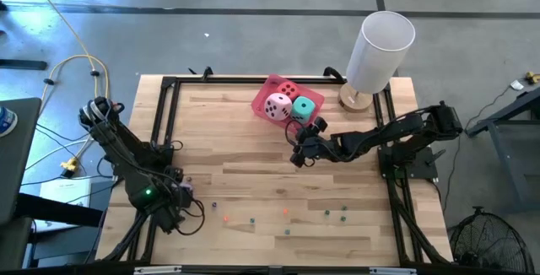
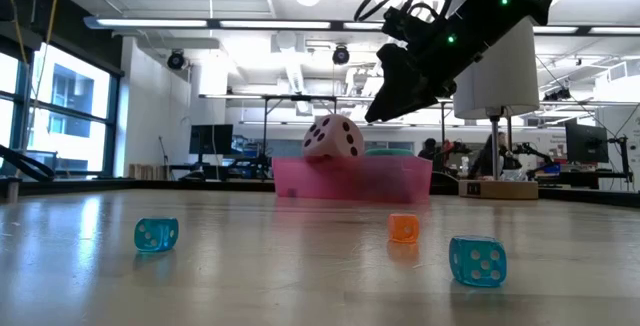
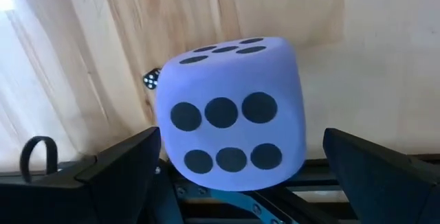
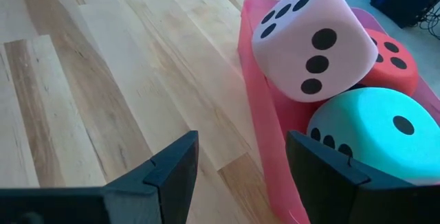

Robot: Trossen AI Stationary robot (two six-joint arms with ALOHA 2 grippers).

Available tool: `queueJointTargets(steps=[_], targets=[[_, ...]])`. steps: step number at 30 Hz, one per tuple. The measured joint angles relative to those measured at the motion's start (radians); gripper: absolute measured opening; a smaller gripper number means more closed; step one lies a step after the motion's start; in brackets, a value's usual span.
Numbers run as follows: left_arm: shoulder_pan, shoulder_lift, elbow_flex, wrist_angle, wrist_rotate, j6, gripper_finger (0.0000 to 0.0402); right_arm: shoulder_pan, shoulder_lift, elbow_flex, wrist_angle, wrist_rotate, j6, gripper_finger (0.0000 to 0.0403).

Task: Pick & Place Dice
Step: Put the large purple dice into the pink bin

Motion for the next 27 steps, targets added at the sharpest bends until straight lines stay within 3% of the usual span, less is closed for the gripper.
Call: queueJointTargets(steps=[20,27], targets=[[0.04,0.0,-0.079,0.007,0.038,-0.02,0.0397,0.0,0.0,0.0,0.0,-0.022,0.0,0.021],[0.041,-0.001,-0.088,0.11,0.019,-0.008,0.0397,0.0,0.0,0.0,0.0,-0.022,0.0,0.021]])
